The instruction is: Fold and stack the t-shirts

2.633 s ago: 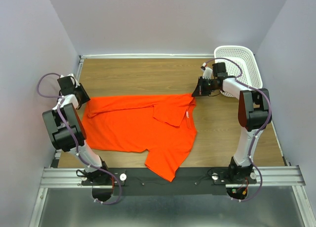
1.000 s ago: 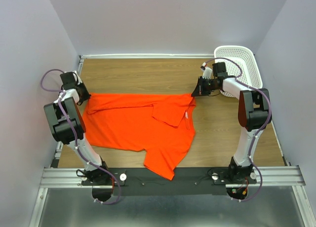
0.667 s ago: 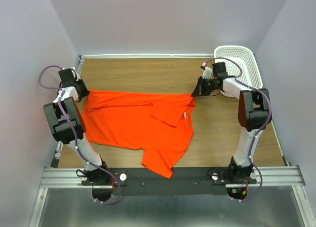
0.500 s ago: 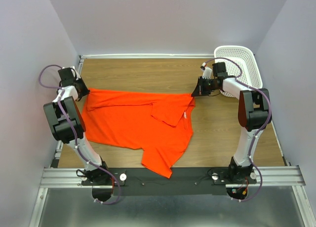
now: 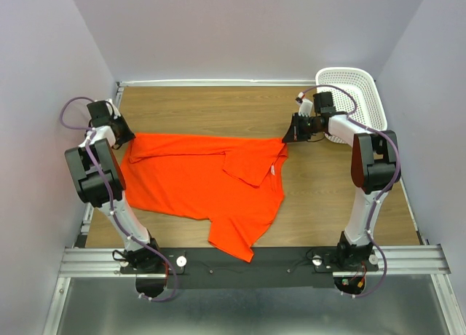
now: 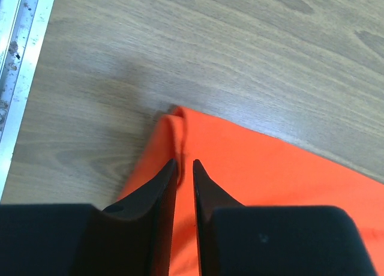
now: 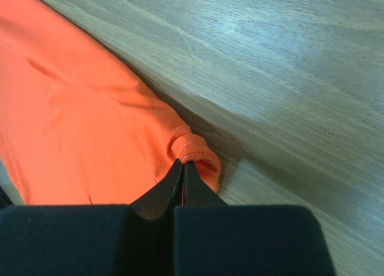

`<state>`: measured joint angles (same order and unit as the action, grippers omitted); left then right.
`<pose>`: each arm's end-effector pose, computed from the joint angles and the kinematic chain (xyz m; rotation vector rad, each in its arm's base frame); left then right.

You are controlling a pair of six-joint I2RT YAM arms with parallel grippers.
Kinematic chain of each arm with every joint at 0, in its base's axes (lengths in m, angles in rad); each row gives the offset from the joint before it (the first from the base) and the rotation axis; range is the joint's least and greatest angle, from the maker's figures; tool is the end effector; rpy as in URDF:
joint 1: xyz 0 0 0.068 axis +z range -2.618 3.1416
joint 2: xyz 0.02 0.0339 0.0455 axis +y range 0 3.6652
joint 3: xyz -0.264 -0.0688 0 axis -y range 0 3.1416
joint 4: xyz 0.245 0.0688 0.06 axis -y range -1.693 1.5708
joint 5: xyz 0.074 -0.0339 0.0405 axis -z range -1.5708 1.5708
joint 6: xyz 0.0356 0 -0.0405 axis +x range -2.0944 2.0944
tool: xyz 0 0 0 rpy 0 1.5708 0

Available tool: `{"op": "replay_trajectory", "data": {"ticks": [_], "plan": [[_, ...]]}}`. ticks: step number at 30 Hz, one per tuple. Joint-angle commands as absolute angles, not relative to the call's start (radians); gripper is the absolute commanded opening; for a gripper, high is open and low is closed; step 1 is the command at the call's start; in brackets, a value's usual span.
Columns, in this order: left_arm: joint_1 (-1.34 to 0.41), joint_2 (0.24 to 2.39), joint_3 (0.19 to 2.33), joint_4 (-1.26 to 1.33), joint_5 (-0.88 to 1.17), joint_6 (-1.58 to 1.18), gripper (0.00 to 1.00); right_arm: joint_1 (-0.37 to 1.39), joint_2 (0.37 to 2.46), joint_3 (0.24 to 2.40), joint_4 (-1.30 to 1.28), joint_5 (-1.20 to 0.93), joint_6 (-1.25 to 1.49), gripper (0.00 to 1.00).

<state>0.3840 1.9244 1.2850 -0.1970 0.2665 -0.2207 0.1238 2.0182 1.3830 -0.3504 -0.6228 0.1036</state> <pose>0.3896 0.1473 0.1827 -0.5914 2.3079 -0.2432 0.4181 0.0729 0.1687 -0.2671 2.4926 0.8832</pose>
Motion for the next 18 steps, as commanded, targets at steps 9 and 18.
{"op": "replay_trajectory", "data": {"ticks": [9,18], "plan": [[0.380,1.963,1.318,-0.198,0.244,-0.218,0.24,0.117,2.045,1.408,-0.376,-0.641,0.092,0.03],[0.380,1.985,1.321,-0.206,0.195,-0.210,0.26,0.117,2.042,1.410,-0.379,-0.644,0.094,0.03]]}}
